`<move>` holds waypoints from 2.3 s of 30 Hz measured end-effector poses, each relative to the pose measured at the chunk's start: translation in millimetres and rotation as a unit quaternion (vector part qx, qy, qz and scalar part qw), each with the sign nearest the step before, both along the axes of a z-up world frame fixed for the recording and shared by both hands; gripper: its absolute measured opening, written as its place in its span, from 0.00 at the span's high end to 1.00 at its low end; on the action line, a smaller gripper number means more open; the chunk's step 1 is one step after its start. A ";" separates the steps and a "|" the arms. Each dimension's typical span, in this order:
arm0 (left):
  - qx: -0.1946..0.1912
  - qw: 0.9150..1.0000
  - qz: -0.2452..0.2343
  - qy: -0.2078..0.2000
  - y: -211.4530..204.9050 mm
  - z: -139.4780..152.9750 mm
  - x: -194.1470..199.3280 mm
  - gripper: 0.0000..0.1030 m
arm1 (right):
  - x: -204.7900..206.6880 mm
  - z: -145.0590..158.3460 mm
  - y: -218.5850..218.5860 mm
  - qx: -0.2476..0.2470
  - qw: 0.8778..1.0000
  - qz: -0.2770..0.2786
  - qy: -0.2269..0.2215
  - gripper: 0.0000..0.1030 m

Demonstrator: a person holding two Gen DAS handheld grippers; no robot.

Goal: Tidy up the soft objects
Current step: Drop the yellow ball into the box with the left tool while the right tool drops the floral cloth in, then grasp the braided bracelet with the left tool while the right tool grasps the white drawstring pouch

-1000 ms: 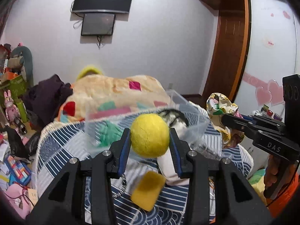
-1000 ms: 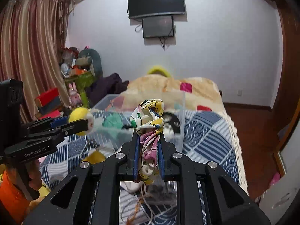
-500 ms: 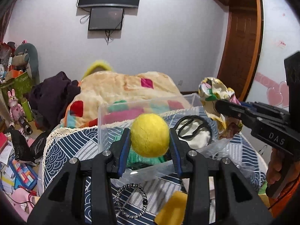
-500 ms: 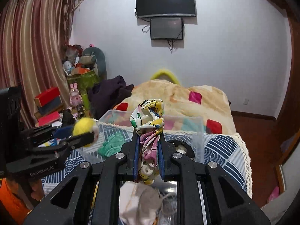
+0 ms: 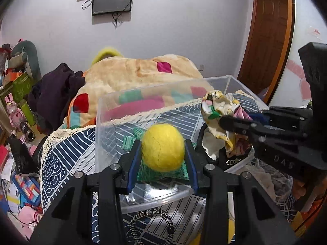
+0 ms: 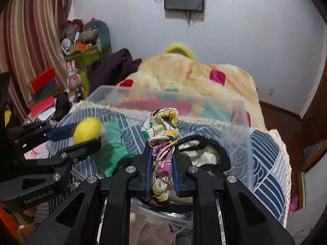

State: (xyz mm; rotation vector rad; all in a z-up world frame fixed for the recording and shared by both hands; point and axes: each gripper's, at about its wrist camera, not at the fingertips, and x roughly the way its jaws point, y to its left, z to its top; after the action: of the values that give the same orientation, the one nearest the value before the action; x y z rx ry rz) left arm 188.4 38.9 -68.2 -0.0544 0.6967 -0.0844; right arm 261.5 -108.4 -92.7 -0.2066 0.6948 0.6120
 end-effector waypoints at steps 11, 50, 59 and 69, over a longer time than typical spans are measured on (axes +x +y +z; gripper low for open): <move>0.003 1.000 0.007 -0.016 -3.6 9.5 -10.5 0.38 | -7.3 13.6 -11.6 0.009 1.000 -0.002 -0.005 0.61; -0.036 0.996 0.054 0.059 29.0 -49.1 -60.7 0.04 | -64.4 -28.4 -37.2 0.030 0.999 -0.001 0.030 0.31; -0.053 0.994 0.058 0.070 23.9 -55.8 -48.7 0.27 | -64.0 -42.0 -27.6 0.005 0.999 0.006 0.034 0.41; -0.071 0.995 0.035 0.060 11.7 -54.5 -61.4 0.78 | -70.4 -37.1 -45.0 0.012 1.000 -0.008 0.012 0.77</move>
State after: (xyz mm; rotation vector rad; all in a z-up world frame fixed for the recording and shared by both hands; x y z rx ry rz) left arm 126.9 50.6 -122.7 -0.2224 0.8073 -0.0640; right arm 191.1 -153.4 -129.7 -0.1715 0.7122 0.6074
